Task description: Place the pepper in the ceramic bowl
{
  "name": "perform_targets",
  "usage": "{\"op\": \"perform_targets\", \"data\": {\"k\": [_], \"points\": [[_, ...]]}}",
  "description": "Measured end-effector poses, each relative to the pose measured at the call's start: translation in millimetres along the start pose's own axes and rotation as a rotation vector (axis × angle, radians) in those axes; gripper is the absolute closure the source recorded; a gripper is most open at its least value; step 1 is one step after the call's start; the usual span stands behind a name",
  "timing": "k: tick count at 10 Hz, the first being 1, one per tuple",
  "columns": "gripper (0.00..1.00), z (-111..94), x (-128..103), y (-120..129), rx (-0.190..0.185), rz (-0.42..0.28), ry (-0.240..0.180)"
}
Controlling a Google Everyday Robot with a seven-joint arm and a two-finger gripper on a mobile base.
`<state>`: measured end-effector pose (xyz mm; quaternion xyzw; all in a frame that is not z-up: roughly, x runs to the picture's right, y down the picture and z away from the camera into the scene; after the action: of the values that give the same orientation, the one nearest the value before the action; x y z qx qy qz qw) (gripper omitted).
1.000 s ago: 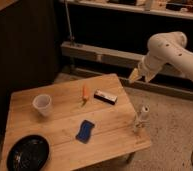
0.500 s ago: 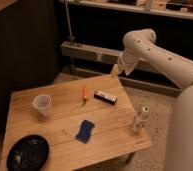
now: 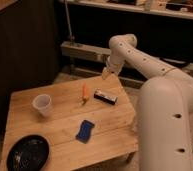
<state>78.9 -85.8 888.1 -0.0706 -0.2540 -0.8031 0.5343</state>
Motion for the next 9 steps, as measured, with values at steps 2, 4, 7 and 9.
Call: {"op": "perform_targets", "data": {"k": [2,4,7,9], "points": [[0.40,17.7,10.1,-18.6,0.018,-0.024,-0.021],[0.40,26.0,13.0,-33.8,0.032,-0.043,-0.035],[0.40,39.5,13.4,-61.2,0.028,-0.040,-0.057],[0.40,43.8,14.9,-70.5,-0.050,0.068,-0.074]]}}
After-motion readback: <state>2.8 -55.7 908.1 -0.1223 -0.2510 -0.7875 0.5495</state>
